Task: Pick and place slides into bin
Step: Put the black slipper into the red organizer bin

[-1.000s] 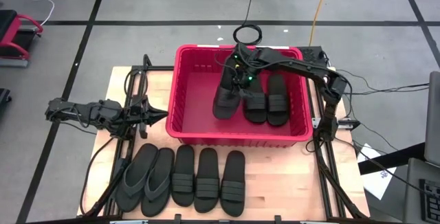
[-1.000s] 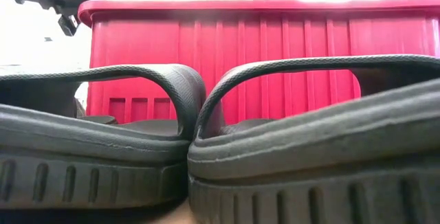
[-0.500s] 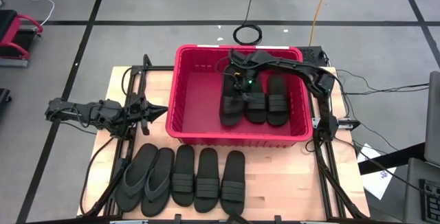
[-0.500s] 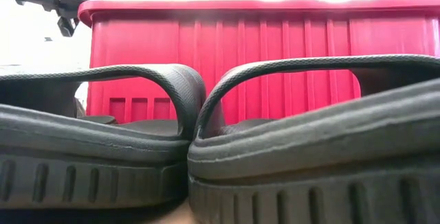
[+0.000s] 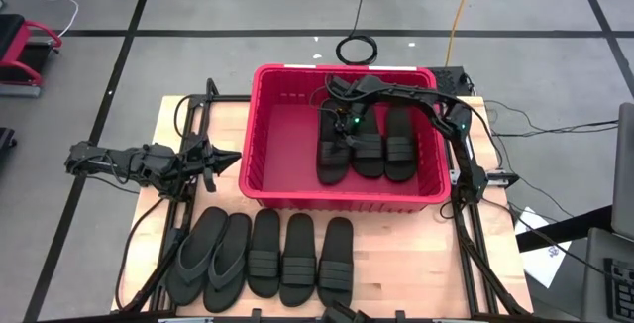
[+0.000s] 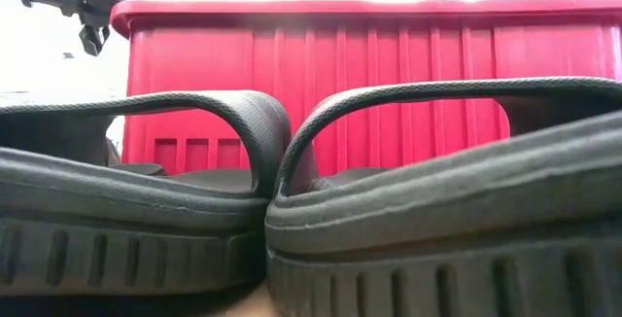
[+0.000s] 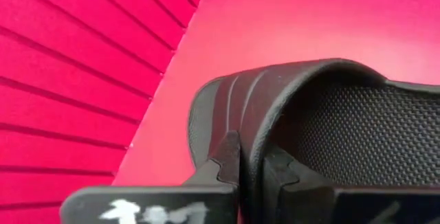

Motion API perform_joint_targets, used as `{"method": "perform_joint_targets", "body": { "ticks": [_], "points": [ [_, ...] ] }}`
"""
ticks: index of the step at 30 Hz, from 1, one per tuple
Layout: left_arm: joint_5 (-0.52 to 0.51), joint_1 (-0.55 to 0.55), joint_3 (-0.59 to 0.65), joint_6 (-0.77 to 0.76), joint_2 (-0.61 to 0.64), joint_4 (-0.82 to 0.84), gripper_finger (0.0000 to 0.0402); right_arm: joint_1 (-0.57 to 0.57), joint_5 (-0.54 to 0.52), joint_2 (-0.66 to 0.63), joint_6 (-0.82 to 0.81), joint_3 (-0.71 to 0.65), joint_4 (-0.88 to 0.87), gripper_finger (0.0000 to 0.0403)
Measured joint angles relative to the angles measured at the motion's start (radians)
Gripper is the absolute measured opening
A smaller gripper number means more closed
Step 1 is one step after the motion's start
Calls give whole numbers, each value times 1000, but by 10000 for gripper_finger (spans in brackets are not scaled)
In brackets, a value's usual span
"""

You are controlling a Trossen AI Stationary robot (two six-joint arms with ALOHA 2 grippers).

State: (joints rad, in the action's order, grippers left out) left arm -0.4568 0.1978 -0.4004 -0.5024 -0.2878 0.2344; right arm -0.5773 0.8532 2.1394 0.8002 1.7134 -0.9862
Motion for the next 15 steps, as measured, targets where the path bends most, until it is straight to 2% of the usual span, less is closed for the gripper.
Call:
{"method": "perform_joint_targets", "body": {
  "ticks": [9, 15],
  "points": [
    [0, 0, 0, -1, 0, 0, 26, -6, -18, 2, -18, -2, 46, 8],
    [0, 0, 0, -1, 0, 0, 26, -5, -59, 2, -30, -2, 50, 49]
  ]
}}
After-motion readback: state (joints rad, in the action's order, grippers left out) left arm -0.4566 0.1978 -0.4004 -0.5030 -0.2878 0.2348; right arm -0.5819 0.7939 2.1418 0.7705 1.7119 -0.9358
